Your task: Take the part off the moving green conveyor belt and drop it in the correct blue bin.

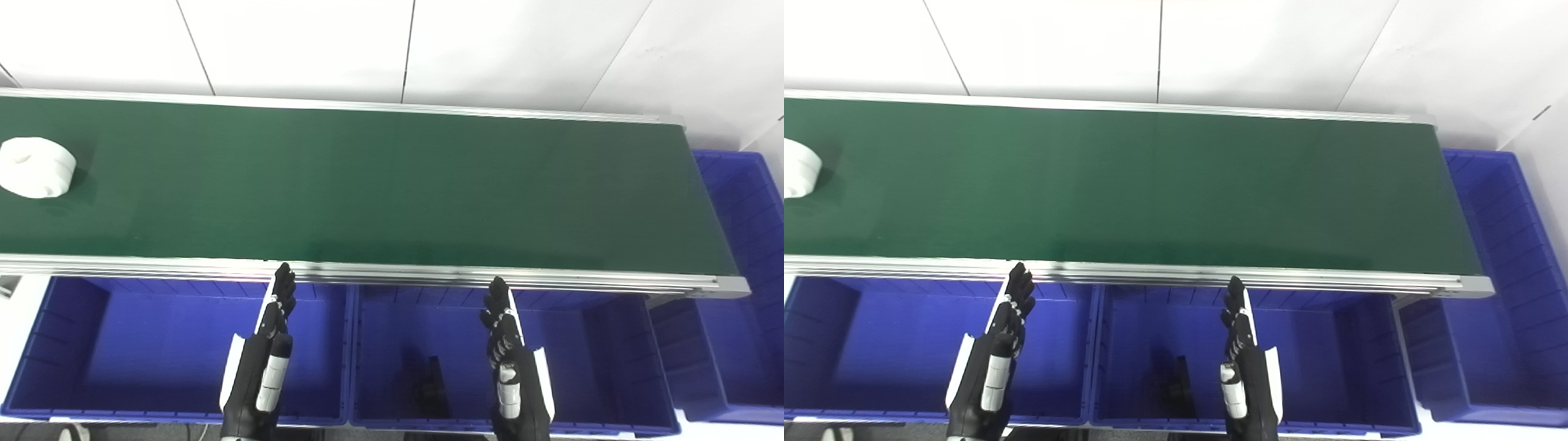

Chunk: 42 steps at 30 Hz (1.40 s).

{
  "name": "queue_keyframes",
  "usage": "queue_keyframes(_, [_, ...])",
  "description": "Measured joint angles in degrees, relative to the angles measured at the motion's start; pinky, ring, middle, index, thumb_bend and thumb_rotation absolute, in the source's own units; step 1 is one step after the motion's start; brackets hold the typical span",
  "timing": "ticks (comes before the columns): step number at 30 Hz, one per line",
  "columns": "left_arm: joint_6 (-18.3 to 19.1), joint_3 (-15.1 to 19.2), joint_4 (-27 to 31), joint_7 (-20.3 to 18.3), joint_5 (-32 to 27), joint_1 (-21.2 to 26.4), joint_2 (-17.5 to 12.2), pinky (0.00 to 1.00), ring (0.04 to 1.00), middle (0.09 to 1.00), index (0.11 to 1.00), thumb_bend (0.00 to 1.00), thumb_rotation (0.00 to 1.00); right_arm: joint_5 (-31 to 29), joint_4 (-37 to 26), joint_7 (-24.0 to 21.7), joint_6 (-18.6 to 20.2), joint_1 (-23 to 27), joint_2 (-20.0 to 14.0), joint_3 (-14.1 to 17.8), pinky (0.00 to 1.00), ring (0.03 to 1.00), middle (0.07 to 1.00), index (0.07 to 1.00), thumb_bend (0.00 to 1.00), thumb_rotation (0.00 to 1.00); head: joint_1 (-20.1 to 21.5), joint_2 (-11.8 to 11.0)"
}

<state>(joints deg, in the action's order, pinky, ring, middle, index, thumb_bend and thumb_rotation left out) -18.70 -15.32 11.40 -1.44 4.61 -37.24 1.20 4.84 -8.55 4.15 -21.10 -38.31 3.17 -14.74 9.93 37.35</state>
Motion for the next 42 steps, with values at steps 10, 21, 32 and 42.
queue_keyframes(10, [-0.17, 0.38, 0.0, 0.48, -1.18, 0.0, 0.02, 1.0, 1.0, 1.0, 1.0, 0.72, 1.0, 0.04, 0.0, 0.0, 0.25, 0.0, 0.0, 0.0, 1.0, 1.0, 1.0, 1.0, 1.0, 1.0, 0.0, -0.09])
queue_keyframes(21, [-0.29, 0.32, 0.0, 0.45, -1.69, 0.01, 0.01, 1.0, 1.0, 1.0, 1.0, 0.71, 1.0, -0.58, 0.0, -0.02, 0.26, 0.01, 0.0, 0.0, 1.0, 1.0, 1.0, 1.0, 1.0, 0.99, 0.09, -0.26])
queue_keyframes(32, [-0.63, 0.16, -0.43, 0.44, -1.36, 0.23, 0.0, 1.0, 1.0, 1.0, 1.0, 0.71, 1.0, -0.88, 0.01, -0.03, 0.39, 0.13, -0.04, 0.07, 1.0, 1.0, 1.0, 1.0, 1.0, 0.99, -0.7, 0.44])
queue_keyframes(42, [-0.64, 0.06, -0.17, 0.46, 0.17, 0.46, 0.02, 1.0, 1.0, 1.0, 1.0, 0.7, 1.0, -1.06, -0.45, -0.63, 0.76, 0.33, -0.21, 0.16, 1.0, 1.0, 1.0, 1.0, 1.0, 1.0, -0.88, 1.41])
